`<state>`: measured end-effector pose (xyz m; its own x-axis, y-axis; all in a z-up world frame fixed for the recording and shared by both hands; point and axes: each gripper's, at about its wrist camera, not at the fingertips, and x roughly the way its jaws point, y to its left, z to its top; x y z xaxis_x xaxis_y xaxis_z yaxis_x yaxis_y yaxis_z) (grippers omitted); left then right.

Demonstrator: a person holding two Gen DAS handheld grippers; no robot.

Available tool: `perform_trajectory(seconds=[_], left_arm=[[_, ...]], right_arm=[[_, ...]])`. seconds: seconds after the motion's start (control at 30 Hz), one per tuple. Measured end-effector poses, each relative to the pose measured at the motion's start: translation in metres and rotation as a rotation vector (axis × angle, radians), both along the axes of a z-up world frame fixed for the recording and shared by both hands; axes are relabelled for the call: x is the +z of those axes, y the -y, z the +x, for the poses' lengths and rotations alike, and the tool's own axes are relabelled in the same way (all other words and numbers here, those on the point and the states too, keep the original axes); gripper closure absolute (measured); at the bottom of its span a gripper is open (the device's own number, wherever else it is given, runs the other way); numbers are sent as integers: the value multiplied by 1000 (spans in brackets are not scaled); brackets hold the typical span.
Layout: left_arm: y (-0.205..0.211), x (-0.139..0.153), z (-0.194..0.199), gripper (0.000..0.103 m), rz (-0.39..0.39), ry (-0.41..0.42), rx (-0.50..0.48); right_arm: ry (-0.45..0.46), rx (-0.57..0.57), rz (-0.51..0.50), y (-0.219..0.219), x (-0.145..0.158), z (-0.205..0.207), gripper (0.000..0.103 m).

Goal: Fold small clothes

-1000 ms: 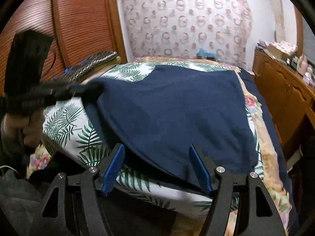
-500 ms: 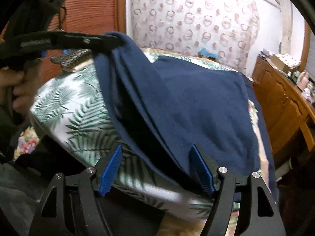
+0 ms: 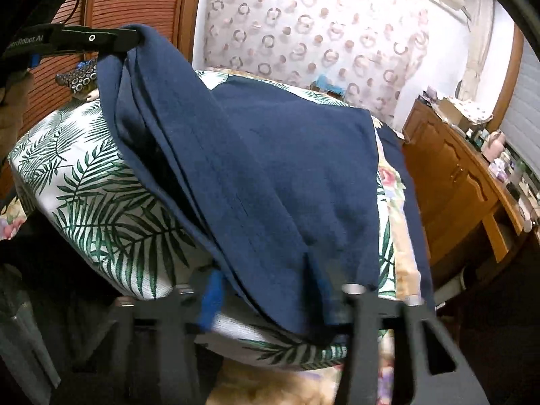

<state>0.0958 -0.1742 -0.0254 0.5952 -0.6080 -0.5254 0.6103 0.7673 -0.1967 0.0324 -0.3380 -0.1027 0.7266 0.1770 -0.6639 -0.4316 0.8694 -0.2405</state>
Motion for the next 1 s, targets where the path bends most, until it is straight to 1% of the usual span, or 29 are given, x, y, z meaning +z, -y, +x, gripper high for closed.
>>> perform_trajectory(seconds=[0.03,0.07,0.13,0.23,0.33,0.47,0.63,0.73,0.83,0.9,0.93,0.97,1.0], left_arm=[[-1,1,2,96,2,2,5],[-2,2,3,96,4,7,13],[-6,2,9,96,7,15,33],[-11,3,25,96,2,13,64],[-14,5,47,96,7,17,93],[-16,5,78,96,26,18,136],[-19,-2,116,96,48,7,171],[-20,-8,135,96,63,-5,187],[-23,-16,149,96,74,-24,204],[-24,-20,153,94,85,-24,221],[-24,-20,154,94,84,-22,221],[-24,-20,153,93,80,-17,217],[-24,-20,153,92,81,-12,215]], right_arm=[[9,5,-5,-1,3,1,92],[21,16,-7,-2,8,3,93],[58,27,-12,-4,22,7,94],[106,37,-21,-9,44,25,94],[158,47,-48,-24,66,51,95],[195,62,-65,-47,82,89,95],[205,84,-71,-73,87,144,95],[187,100,-68,-82,80,169,95],[151,116,-44,-90,73,192,95],[132,123,-30,-75,67,207,95],[123,126,-24,-77,65,213,95],[116,128,-16,-62,67,215,95],[106,129,-7,-56,67,218,95]])
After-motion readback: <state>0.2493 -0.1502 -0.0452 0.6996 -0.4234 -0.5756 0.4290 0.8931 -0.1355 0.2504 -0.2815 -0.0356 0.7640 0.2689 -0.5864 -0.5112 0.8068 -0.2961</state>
